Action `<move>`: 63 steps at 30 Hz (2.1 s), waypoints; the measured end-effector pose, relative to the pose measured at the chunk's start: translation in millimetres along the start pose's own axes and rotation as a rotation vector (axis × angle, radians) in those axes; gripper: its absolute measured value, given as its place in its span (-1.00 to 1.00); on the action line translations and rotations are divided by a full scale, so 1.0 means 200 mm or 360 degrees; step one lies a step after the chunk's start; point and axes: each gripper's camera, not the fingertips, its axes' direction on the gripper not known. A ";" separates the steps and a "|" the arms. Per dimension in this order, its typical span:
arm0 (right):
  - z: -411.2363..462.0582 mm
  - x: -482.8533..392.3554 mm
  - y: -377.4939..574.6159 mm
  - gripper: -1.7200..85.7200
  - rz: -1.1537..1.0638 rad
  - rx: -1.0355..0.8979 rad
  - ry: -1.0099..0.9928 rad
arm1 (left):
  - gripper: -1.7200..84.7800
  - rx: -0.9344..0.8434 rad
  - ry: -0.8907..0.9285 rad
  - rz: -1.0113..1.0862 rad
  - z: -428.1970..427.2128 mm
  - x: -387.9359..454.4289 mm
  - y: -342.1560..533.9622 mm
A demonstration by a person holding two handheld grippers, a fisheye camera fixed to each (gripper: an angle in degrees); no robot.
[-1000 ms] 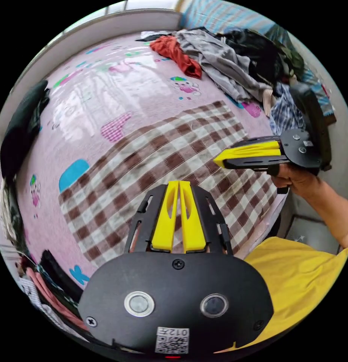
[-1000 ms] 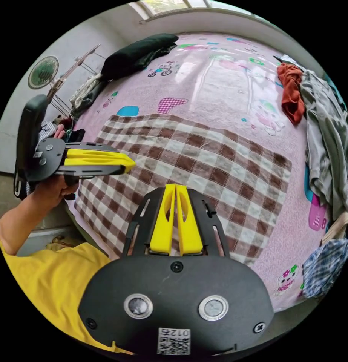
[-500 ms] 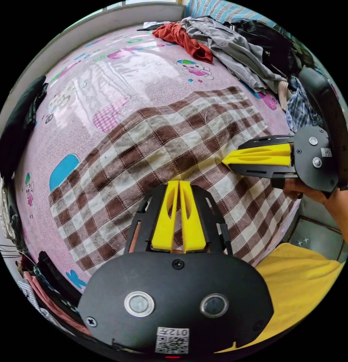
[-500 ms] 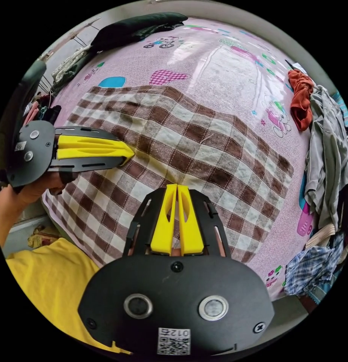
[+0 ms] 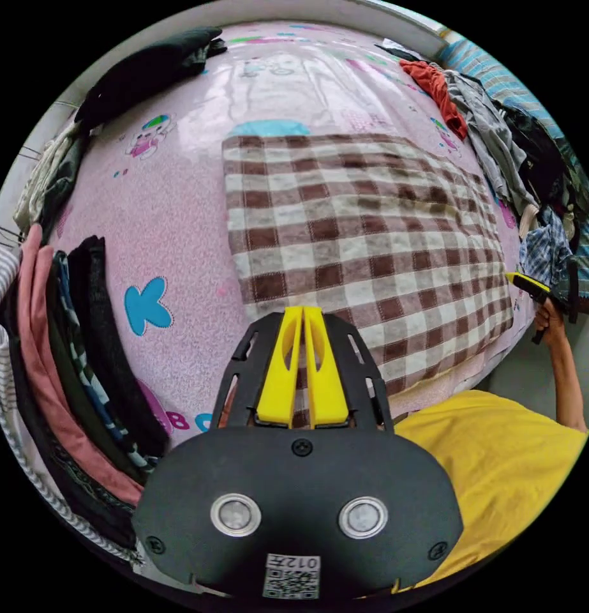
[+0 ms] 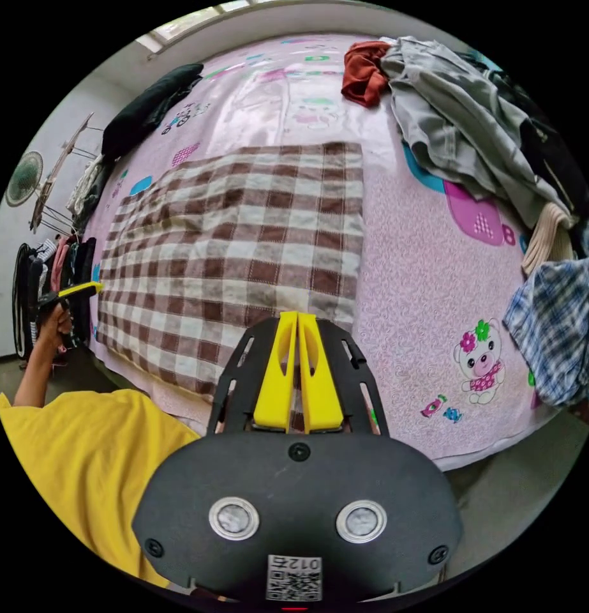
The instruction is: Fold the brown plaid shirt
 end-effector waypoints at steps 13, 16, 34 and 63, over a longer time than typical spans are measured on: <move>-0.17 0.38 0.43 -0.94 0.0126 0.0082 -0.0062 | -0.96 0.0148 -0.0057 -0.0074 0.01 -0.20 0.44; -0.13 0.60 0.63 -0.90 0.0360 0.0090 -0.0401 | -0.96 0.0130 0.0095 -0.0254 0.10 -0.34 0.62; 0.08 0.93 0.83 -0.95 0.0662 0.0144 -0.0931 | -0.96 0.0092 0.0370 -0.0449 0.40 -0.59 0.89; 0.15 0.03 0.55 -0.96 0.0102 0.0077 -0.0059 | -0.96 0.0134 -0.0162 -0.0213 0.06 -0.09 0.84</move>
